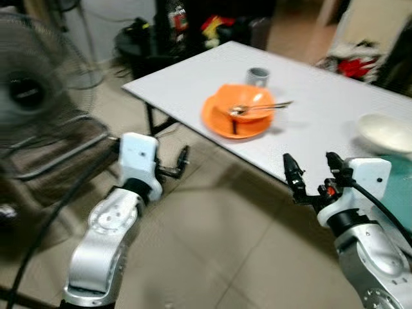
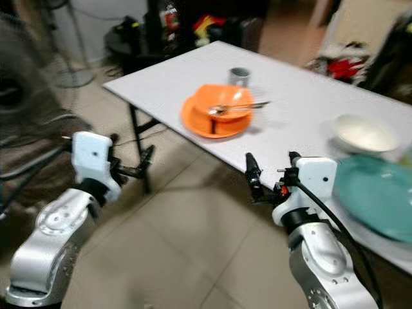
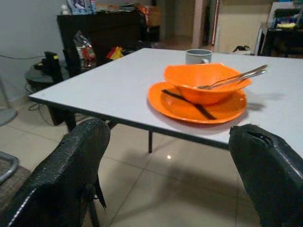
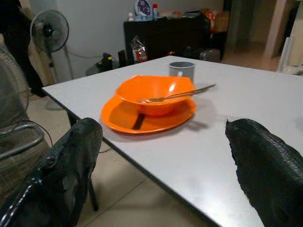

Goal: Setting the table

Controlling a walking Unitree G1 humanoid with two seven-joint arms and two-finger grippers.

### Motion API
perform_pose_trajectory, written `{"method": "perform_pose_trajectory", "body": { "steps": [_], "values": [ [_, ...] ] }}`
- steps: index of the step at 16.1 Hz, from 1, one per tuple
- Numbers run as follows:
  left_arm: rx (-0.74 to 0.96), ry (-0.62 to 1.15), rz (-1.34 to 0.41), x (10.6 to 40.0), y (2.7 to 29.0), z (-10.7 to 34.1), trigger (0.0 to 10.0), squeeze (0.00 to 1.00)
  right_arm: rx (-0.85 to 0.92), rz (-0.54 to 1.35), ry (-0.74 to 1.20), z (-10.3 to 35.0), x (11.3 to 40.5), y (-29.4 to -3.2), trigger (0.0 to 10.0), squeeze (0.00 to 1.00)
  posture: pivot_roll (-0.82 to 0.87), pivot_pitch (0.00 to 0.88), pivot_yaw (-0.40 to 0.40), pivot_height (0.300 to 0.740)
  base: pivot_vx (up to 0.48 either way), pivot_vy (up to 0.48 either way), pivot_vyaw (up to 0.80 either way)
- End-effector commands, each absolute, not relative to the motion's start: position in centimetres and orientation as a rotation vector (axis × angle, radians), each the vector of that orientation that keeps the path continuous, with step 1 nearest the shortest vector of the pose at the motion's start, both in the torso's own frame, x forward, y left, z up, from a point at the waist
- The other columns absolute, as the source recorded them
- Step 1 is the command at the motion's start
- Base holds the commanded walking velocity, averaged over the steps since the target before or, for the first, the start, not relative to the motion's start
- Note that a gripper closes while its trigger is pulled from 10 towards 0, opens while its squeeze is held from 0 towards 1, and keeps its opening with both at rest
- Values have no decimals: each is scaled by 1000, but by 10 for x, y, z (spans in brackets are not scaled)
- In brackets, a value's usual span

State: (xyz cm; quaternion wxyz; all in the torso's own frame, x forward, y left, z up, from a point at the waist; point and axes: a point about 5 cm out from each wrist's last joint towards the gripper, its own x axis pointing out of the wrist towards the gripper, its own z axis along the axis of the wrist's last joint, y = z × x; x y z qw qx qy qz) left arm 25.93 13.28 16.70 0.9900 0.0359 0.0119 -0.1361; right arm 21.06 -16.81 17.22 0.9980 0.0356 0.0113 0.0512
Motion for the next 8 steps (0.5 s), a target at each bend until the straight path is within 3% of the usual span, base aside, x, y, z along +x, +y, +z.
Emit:
{"method": "perform_pose_trajectory", "body": {
  "steps": [1,8],
  "values": [
    [84,22,-262,261,136,169,10000,0,72,109,25,173,212,-167,10000,0,1,0,-17,740,0,292,0],
    [83,22,-262,262,136,169,10000,0,56,115,19,174,212,-167,10000,0,2,0,-19,740,0,291,0]
  ]
}}
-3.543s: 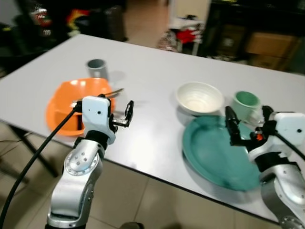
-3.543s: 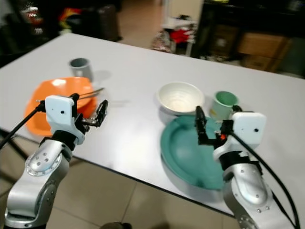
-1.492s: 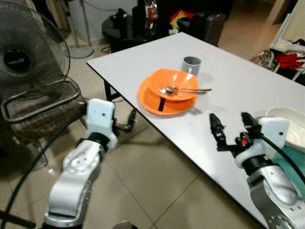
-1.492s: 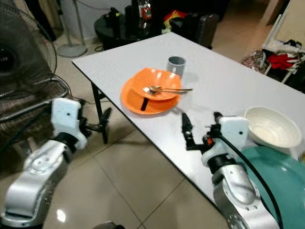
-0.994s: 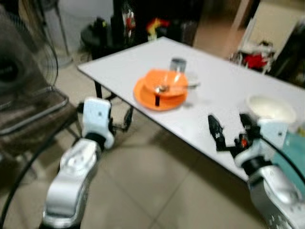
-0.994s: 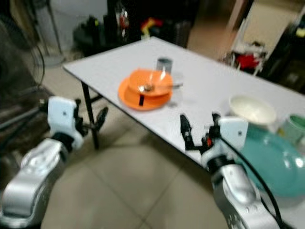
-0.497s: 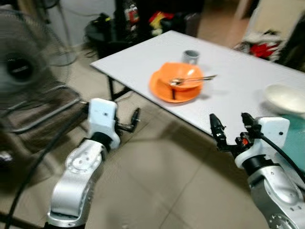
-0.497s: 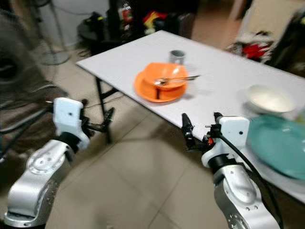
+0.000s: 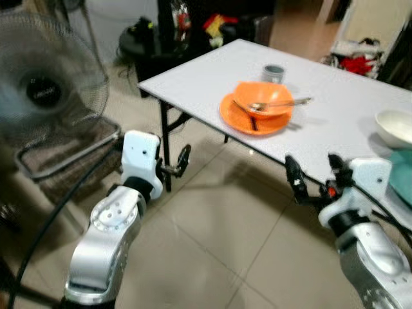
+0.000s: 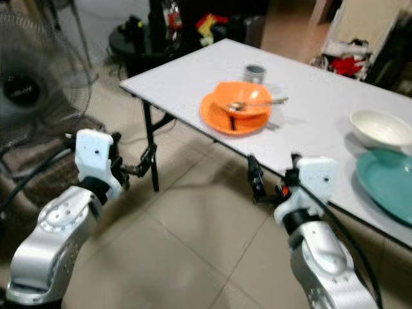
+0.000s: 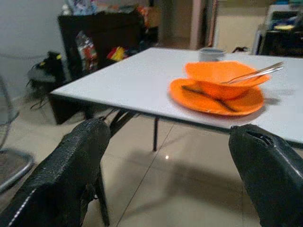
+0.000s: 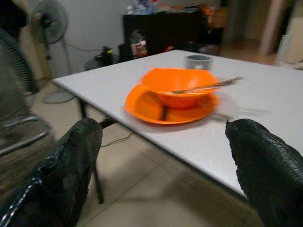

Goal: Setting the table

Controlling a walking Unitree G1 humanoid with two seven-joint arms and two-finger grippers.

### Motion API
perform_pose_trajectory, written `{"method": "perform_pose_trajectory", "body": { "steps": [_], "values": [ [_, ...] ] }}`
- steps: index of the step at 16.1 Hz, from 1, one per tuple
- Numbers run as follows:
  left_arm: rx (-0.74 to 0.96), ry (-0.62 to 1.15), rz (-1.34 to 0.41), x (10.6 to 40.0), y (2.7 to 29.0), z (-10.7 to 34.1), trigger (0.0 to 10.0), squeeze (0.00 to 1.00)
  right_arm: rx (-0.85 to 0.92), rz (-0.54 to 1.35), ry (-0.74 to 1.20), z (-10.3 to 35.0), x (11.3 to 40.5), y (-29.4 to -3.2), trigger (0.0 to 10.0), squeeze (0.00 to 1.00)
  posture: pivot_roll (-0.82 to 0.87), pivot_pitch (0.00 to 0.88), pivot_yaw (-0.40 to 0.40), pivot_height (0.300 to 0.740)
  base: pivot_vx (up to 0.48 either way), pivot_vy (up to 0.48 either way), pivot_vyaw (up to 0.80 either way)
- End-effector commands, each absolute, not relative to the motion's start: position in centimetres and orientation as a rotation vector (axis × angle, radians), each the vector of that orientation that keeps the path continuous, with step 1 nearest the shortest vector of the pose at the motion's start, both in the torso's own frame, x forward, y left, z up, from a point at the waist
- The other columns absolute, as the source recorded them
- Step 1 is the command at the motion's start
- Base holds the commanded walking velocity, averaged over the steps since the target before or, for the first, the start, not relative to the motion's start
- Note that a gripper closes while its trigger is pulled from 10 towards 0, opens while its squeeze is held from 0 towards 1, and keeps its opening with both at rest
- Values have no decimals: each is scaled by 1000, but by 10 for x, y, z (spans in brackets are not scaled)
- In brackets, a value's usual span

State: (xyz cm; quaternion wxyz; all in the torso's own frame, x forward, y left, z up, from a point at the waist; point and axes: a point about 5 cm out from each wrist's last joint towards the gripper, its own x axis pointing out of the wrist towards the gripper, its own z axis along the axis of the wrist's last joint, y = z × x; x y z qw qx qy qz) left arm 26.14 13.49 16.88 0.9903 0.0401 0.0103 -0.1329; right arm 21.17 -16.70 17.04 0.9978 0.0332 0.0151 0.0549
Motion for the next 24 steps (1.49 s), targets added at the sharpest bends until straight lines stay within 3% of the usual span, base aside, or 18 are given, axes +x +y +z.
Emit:
{"method": "perform_pose_trajectory", "body": {
  "steps": [1,19,24],
  "values": [
    [83,22,-261,261,136,169,10000,0,56,115,18,174,212,-167,10000,0,2,0,-19,740,0,289,0],
    [86,24,-255,262,136,169,10000,0,11,165,13,175,216,-163,10000,0,8,0,-25,740,0,292,0],
    [87,24,-255,262,137,169,10000,0,-22,191,6,176,216,-159,10000,0,8,0,-25,740,0,289,800]
  ]
}}
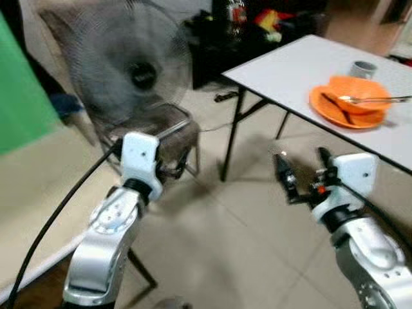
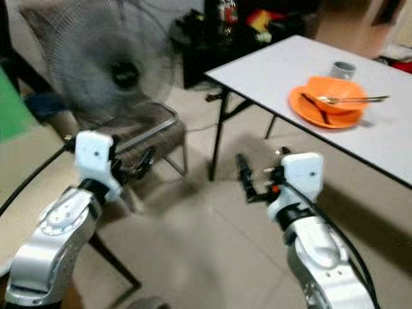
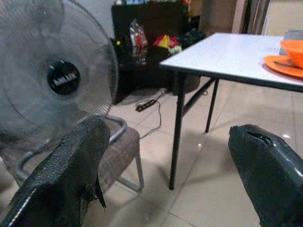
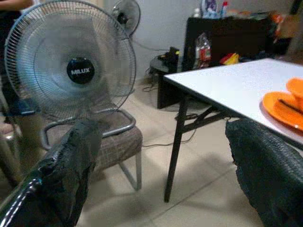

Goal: Setting the table

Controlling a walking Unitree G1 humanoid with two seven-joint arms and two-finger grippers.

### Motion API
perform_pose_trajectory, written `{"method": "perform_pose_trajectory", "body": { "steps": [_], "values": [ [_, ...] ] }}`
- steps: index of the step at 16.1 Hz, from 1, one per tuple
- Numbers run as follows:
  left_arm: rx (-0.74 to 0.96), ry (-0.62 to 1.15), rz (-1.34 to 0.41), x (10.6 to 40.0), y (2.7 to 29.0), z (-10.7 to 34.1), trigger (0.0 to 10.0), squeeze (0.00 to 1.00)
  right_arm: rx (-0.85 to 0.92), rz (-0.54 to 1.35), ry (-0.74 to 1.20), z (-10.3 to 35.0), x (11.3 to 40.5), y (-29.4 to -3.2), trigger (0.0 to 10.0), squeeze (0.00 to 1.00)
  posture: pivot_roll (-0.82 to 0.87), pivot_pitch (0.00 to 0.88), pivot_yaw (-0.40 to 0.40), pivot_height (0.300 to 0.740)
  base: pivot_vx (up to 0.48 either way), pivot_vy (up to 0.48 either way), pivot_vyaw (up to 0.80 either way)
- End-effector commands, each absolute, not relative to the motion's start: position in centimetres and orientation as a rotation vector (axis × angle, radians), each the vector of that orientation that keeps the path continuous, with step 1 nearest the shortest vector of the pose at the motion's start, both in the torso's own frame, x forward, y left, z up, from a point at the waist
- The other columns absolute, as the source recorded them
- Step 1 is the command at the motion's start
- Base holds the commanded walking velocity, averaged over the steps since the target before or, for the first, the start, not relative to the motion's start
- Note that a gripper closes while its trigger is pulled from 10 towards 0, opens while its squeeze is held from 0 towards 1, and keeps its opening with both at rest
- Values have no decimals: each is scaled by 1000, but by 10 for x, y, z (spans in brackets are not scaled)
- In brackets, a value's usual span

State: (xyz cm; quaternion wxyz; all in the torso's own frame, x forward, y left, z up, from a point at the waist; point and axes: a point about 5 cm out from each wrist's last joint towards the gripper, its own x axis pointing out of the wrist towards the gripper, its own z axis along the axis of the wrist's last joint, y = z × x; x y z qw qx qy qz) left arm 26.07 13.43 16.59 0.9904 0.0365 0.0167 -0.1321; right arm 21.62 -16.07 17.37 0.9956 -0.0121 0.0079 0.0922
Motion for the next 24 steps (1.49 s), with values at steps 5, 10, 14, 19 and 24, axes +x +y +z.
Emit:
{"method": "perform_pose_trajectory", "body": {
  "steps": [5,10,14,19,24],
  "values": [
    [88,25,-256,262,137,169,10000,0,-30,196,2,176,216,-159,10000,0,8,0,-25,740,0,278,800],
    [60,12,-257,262,135,171,10000,0,-17,182,-1,176,217,-160,10000,0,8,0,-27,740,0,158,640],
    [89,-11,-254,263,134,174,10000,0,-16,183,1,176,217,-161,10000,0,7,0,-31,740,0,0,0],
    [116,-9,-253,262,133,172,10000,0,-25,188,-2,176,218,-161,10000,0,6,0,-35,740,0,-432,0],
    [128,-11,-248,263,134,172,10000,0,-46,210,-7,177,217,-157,10000,0,9,0,-30,740,0,-480,260]
  ]
}}
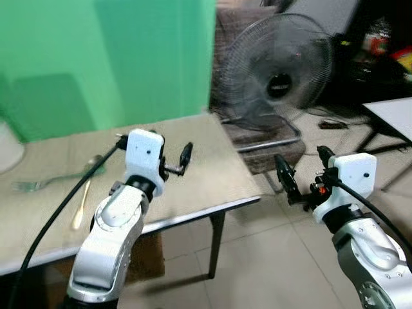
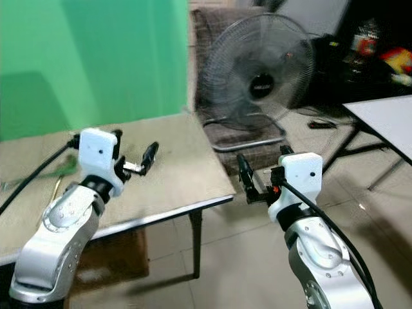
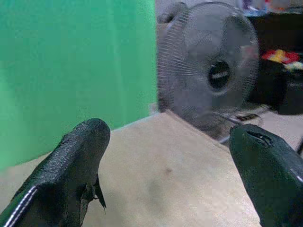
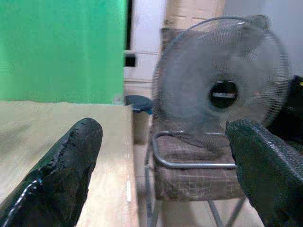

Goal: Setting the table

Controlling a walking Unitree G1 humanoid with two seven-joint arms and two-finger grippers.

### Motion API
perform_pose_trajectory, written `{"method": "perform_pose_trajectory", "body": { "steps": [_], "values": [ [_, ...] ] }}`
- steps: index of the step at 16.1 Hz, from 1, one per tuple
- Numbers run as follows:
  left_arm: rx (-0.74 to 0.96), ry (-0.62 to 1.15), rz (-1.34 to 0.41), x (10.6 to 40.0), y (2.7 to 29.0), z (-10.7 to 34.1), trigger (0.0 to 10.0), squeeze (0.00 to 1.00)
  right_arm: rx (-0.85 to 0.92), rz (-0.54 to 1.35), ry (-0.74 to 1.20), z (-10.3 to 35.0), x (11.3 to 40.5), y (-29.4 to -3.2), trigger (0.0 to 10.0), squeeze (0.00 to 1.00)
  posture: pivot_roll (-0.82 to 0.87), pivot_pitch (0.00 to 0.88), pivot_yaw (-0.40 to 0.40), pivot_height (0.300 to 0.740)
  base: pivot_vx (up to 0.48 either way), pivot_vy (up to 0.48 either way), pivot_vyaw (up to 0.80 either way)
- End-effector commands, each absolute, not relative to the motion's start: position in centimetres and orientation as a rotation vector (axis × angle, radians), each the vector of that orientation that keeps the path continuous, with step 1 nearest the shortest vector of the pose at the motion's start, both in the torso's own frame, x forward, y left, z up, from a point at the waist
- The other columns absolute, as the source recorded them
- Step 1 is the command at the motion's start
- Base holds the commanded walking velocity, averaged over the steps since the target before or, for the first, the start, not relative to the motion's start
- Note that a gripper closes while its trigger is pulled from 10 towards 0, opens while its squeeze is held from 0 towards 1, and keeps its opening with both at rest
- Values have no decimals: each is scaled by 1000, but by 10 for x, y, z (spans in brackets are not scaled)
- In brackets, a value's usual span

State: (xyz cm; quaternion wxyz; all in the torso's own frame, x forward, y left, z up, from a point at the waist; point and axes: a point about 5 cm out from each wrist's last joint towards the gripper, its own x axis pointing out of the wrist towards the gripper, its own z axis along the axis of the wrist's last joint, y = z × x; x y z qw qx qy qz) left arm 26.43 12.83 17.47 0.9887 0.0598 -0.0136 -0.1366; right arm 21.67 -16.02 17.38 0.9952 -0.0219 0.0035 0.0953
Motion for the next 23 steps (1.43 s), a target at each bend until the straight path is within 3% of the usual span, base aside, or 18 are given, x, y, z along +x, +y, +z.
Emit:
{"method": "perform_pose_trajectory", "body": {
  "steps": [1,10,15,23],
  "values": [
    [129,-12,-247,264,134,172,10000,0,-46,211,-7,176,217,-157,10000,0,9,0,-30,740,0,-480,800],
    [160,-8,-170,257,155,169,10000,0,35,286,49,156,223,-142,10000,0,69,0,-22,740,0,-53,150],
    [145,-11,-177,258,153,169,10000,0,64,322,61,149,229,-139,10000,0,75,0,-30,740,0,0,755],
    [153,-15,-190,258,154,171,10000,0,80,367,59,143,238,-138,10000,0,100,0,-39,740,264,0,800]
  ]
}}
